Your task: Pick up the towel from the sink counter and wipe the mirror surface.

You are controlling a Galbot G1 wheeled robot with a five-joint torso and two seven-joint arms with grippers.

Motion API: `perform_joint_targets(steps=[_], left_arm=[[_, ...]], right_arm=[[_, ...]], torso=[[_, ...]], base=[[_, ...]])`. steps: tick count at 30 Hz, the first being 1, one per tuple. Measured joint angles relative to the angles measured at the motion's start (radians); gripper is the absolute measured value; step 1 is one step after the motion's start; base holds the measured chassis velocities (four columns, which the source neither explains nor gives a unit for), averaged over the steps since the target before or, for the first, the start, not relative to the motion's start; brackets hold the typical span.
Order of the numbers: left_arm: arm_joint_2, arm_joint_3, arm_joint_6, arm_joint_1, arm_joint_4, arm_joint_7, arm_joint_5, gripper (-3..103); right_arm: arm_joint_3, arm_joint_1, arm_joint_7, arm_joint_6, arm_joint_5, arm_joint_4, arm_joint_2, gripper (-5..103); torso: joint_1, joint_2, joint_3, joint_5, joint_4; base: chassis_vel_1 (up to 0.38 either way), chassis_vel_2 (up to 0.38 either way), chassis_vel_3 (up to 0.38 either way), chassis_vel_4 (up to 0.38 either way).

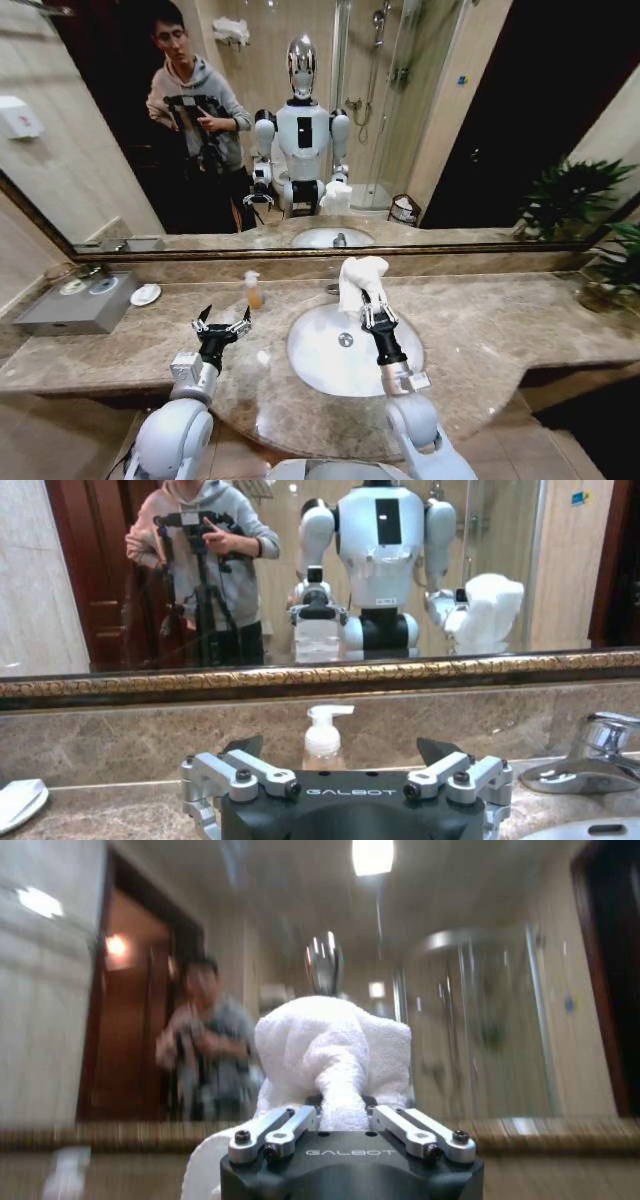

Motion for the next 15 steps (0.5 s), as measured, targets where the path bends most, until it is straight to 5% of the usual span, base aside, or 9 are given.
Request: perform_joint_targets(steps=[2,4,5,9,15], left_arm=[[0.000,0.000,0.000,0.000,0.000,0.000,0.000,100],[0.000,-0.001,0.000,0.000,0.000,0.000,0.000,100],[0.000,-0.001,0.000,0.000,0.000,0.000,0.000,100],[0.000,-0.001,0.000,0.000,0.000,0.000,0.000,100],[0.000,0.000,0.000,0.000,0.000,0.000,0.000,100]], right_arm=[[-0.003,-0.017,0.020,-0.063,0.033,0.024,-0.031,14],[-0.013,-0.029,0.086,-0.237,0.131,0.072,-0.108,14],[-0.013,-0.029,0.086,-0.237,0.131,0.072,-0.108,14],[-0.035,0.043,0.218,-0.562,0.398,0.097,-0.249,14],[-0.081,0.162,0.311,-0.707,0.600,0.022,-0.384,14]], torso=[[0.000,0.000,0.000,0.0000,0.0005],[0.000,0.000,0.000,-0.0004,0.0009],[0.000,0.000,0.000,-0.0004,0.0009],[0.000,0.000,0.000,-0.0004,0.0009],[0.000,0.000,0.000,0.0002,0.0004]], base=[[0.056,0.053,-0.030,-0.040],[0.066,0.090,-0.047,-0.043],[0.076,0.090,-0.058,-0.054],[0.040,0.020,-0.022,-0.019],[0.000,0.000,0.000,0.000]])
